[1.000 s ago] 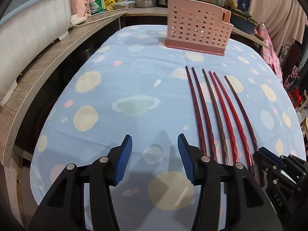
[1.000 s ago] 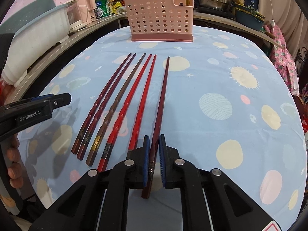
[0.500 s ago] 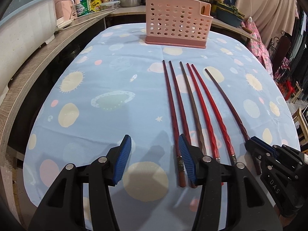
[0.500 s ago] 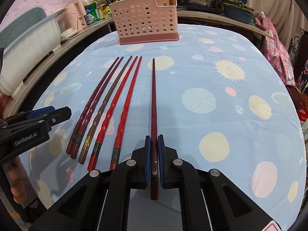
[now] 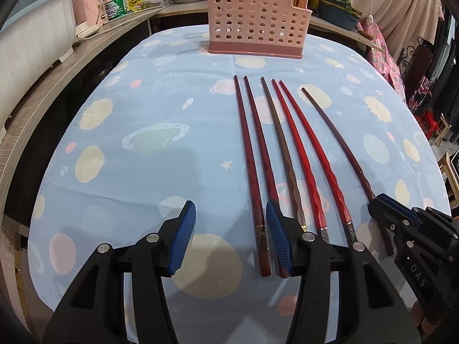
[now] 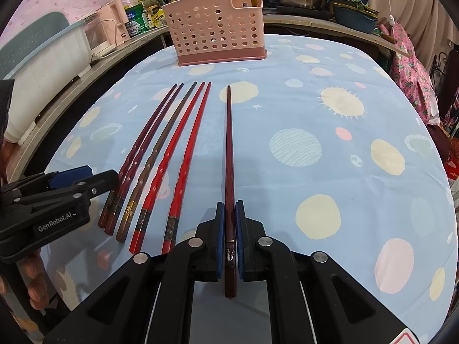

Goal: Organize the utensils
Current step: 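Close left gripper on a second dark red chopstick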

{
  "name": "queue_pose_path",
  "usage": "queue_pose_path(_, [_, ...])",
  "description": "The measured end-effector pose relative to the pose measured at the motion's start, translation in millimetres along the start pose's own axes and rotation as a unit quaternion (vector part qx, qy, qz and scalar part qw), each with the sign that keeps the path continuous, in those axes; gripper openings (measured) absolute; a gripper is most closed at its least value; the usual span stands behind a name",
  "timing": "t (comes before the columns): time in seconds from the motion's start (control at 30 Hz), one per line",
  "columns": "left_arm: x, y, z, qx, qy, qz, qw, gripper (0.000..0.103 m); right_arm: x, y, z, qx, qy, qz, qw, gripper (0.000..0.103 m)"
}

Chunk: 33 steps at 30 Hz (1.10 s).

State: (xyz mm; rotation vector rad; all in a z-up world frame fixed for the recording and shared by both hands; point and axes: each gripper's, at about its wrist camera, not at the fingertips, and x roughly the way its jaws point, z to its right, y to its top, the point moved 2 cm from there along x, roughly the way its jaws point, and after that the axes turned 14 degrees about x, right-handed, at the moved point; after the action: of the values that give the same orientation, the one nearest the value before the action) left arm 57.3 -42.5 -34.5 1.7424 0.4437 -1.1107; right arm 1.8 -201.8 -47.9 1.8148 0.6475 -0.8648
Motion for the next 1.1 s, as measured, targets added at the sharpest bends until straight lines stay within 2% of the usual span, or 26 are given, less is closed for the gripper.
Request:
queue_pose_path(0.33, [3,-7,1,0.004,0.009,-0.004,0.9999,0.048,0,-1,0,0.0,0.0,0.0,1.0,0.007])
queue_pose_path(0.43, [3,-7,1,0.007,0.014,-0.002,0.9999,0.04,0,-1,-1,-0.001,0.0,0.001,1.0,0.007])
queue_pose_path(0.6, [2,-9,-8,-0.001,0.02,-0.003,0.9998,0.011,0,0,-1,-0.004,0.0,0.002,1.0,0.007])
queue_pose_path(0.63, [2,-9,-11,-0.002,0.022,-0.004,0.9997,0.009,0,0,-1,-0.004,0.0,0.002,1.0,0.007])
queue_pose_path(1.1, [-1,-8,-12,-0.006,0.006,-0.001,1.0,0.007,-2,2,2,0.004,0.004,0.008,1.0,0.007])
